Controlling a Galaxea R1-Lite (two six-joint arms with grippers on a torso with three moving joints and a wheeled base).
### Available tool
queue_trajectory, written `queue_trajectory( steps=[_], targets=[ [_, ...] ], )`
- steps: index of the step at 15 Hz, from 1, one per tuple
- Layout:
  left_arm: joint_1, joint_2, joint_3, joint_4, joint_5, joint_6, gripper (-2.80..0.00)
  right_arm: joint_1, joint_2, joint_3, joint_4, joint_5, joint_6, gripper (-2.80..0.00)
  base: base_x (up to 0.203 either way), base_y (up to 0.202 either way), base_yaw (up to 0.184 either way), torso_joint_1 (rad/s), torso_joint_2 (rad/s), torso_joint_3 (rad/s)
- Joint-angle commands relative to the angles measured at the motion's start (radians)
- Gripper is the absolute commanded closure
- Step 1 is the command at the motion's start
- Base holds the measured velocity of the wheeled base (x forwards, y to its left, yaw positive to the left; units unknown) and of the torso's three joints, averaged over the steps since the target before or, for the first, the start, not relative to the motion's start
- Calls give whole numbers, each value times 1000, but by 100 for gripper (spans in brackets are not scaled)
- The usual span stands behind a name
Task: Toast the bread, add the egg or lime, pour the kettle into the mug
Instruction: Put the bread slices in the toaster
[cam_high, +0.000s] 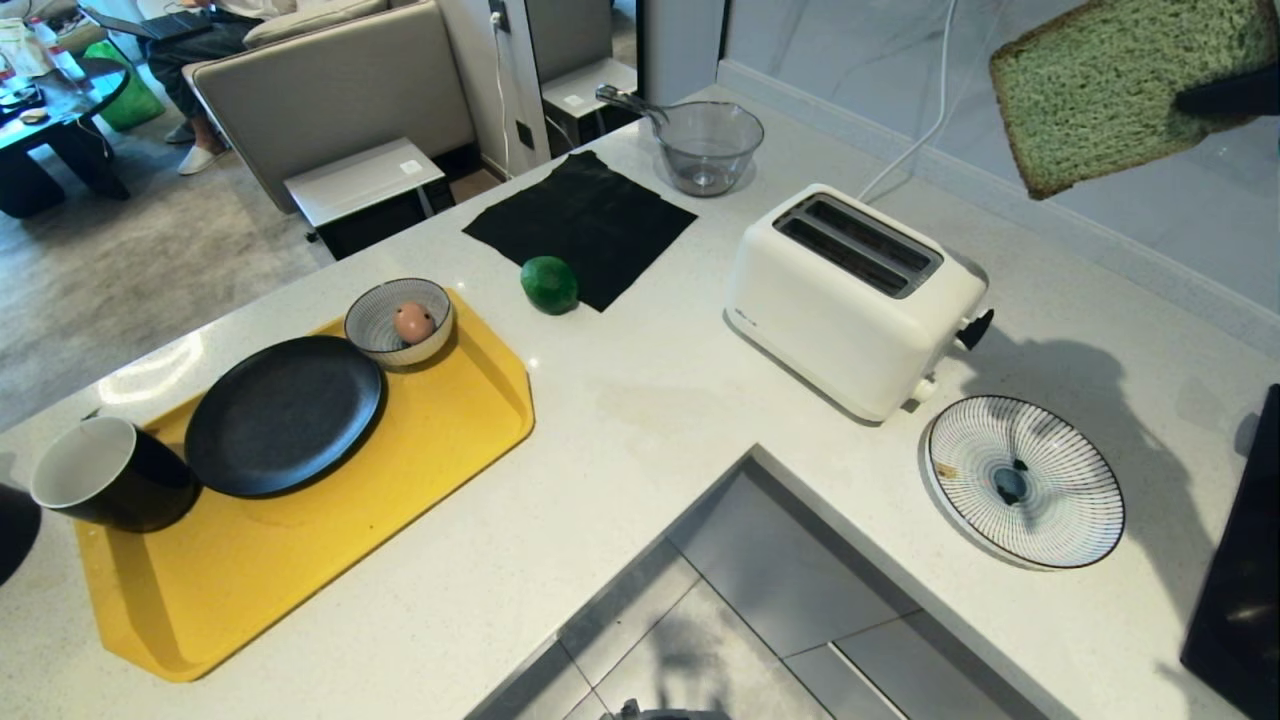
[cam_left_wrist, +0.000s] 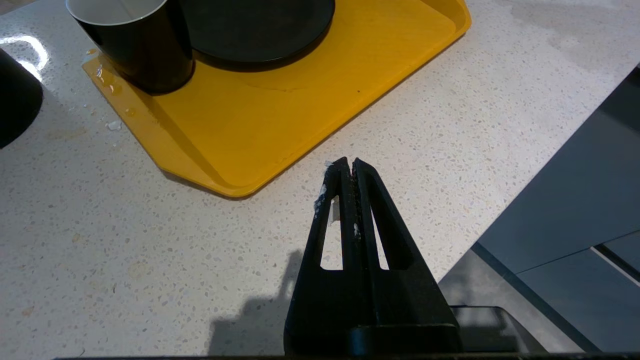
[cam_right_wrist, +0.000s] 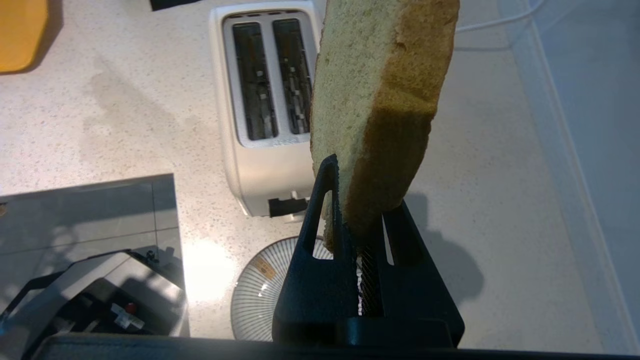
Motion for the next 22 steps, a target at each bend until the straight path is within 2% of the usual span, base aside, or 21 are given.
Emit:
queue_trajectory(
  steps=[1, 4, 15, 22],
  targets=[
    [1, -1, 17, -1, 0, -1, 0, -57, -16, 7, 4, 13, 9, 0, 0, 0, 0, 0, 0, 0],
    [0, -1, 17, -1, 0, -1, 0, -93, -37, 16, 4, 55, 10, 0, 0, 0, 0, 0, 0, 0],
    [1, -1, 17, -1, 0, -1, 0, -93, -71, 108, 0, 50, 3, 0, 0, 0, 0, 0, 0, 0],
    [1, -1, 17, -1, 0, -1, 0, -93, -59, 109, -1, 52, 7, 0, 0, 0, 0, -122, 236, 114]
  ],
)
